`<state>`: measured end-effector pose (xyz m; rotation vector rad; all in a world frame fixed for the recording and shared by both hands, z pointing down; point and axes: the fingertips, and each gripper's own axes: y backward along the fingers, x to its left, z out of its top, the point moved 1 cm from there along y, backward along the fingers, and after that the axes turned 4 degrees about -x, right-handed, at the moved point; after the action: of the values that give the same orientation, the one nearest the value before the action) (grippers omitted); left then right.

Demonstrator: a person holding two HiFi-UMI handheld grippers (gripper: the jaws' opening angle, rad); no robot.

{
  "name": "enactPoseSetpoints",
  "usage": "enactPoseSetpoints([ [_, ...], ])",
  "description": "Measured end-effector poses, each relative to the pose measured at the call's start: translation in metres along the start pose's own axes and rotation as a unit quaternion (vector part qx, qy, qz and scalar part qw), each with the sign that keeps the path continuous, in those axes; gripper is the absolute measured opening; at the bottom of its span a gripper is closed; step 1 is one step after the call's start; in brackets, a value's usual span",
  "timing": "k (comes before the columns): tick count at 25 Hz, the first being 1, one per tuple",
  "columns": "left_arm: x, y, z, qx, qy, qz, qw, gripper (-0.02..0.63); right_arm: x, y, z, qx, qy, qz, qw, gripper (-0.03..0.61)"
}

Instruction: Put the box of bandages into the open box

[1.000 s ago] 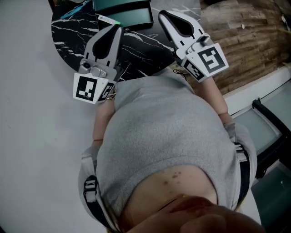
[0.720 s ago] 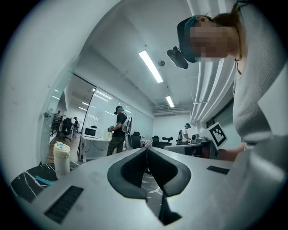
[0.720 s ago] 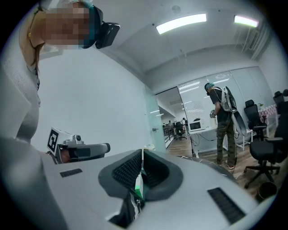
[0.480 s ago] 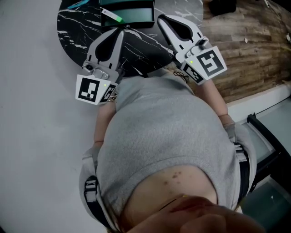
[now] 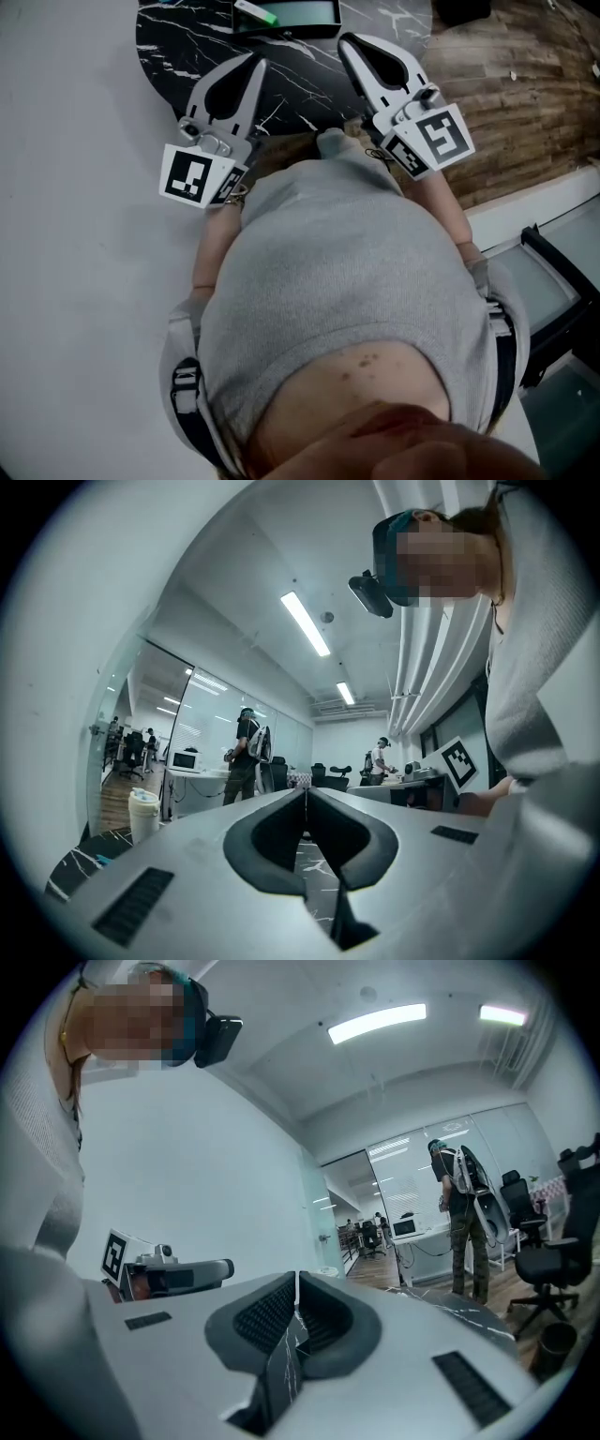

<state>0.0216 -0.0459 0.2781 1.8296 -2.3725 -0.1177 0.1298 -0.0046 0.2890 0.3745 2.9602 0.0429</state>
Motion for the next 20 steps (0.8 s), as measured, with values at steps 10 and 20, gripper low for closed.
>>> enactPoseSetpoints([
  [10,-0.018,0.075,0.017,-0.001,-0.002,-0.045,0.999,0.012,0.082,0.027,-0.007,-0.016,0.003,-0.045,0.999,0.072],
  [20,-0.03,0.147,0.025,0.013,0.031,-0.092,0.9952,0.012,0.174,0.043,-0.009,-0.032,0.011,-0.09,0.995,0.073],
])
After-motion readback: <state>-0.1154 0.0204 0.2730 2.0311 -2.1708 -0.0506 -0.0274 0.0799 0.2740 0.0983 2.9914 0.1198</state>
